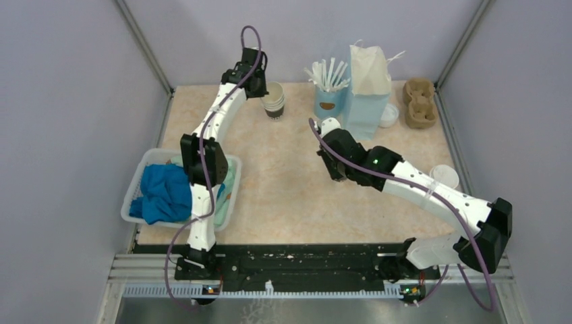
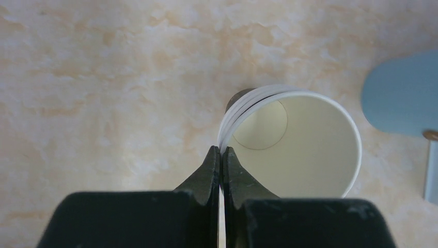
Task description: Pack the takeout coffee
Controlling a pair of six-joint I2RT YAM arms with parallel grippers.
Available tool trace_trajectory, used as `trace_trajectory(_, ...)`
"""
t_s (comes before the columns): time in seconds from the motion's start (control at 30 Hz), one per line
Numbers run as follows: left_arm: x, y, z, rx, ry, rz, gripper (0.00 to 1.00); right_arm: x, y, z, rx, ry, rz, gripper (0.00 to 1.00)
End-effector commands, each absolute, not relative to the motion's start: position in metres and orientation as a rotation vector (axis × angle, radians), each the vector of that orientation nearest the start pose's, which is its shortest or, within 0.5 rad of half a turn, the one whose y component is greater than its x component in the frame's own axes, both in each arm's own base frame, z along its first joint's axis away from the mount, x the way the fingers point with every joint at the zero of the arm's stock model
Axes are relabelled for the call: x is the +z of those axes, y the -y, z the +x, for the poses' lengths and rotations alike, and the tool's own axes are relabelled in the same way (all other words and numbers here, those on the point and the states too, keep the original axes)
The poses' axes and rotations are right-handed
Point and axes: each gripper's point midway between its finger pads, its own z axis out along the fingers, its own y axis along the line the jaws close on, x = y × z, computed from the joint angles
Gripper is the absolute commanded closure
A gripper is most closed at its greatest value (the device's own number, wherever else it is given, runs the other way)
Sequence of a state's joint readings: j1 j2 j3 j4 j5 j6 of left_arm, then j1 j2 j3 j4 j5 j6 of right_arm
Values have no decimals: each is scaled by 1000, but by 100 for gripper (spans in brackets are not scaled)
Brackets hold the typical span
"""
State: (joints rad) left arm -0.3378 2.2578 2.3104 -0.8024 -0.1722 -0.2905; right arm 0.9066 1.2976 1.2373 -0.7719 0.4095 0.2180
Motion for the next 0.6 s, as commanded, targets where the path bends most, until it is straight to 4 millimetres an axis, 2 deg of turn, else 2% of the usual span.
trace_trajectory(0.0,206,184,596,-159,-2167,-4,97,210,-251,259,165,-2161,-752,100)
trace_trajectory(0.13,202,178,606,-138,-2153,-10,92,193,-268,260,187,-2171,-851,100)
trace_trajectory(0.23,193,174,607,-133,-2170,-7,91,179,-281,258,198,-2174,-919,100)
trace_trajectory(0.3,191,175,605,-137,-2180,-1,87,172,-287,256,213,-2176,-941,100)
trace_trajectory(0.4,199,178,600,-168,-2179,6,66,158,-292,252,229,-2182,-950,100)
trace_trajectory(0.57,231,185,586,-239,-2156,26,32,137,-291,238,225,-2215,-942,100)
